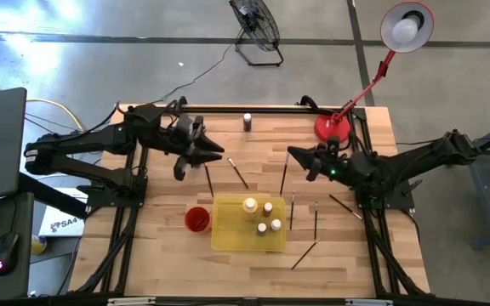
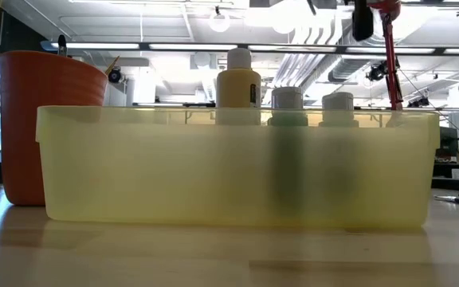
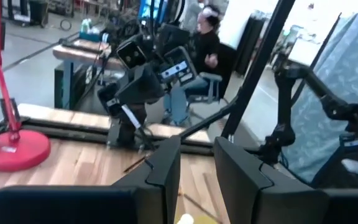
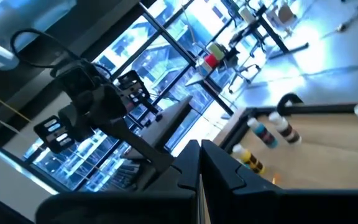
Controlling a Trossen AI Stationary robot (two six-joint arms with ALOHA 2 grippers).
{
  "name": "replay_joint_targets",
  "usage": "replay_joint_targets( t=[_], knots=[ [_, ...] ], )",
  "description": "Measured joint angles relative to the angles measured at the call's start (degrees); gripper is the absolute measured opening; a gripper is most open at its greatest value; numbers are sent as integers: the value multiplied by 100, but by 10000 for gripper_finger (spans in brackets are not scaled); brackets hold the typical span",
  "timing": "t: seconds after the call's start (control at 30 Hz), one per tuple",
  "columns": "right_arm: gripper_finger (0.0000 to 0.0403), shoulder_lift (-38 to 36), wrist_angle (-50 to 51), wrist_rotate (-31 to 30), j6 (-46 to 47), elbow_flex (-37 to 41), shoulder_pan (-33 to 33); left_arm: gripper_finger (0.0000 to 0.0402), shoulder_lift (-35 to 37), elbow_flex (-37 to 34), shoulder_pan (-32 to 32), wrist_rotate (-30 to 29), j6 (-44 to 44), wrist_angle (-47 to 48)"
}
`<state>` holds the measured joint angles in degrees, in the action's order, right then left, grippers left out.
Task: Pick & Place Paint Supplies
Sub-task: Put the silver paintbrush into the orange cup
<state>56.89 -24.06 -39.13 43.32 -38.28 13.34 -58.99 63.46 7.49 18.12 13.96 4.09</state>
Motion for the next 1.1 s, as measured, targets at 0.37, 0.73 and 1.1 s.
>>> replay_joint_targets(
  t=[0.37, 0.73, 1.1],
  knots=[
    [3, 725, 1, 409, -1638, -1188, 0, 106, -757, -5, 2, 153, 165, -211],
    [3, 1301, -19, 684, -2111, -1756, 0, 209, -1340, 2, 0, 407, 468, -1601],
    [3, 1470, -237, 876, -2084, -1756, 0, 203, -1721, -3, 0, 342, 887, -1811]
  ],
)
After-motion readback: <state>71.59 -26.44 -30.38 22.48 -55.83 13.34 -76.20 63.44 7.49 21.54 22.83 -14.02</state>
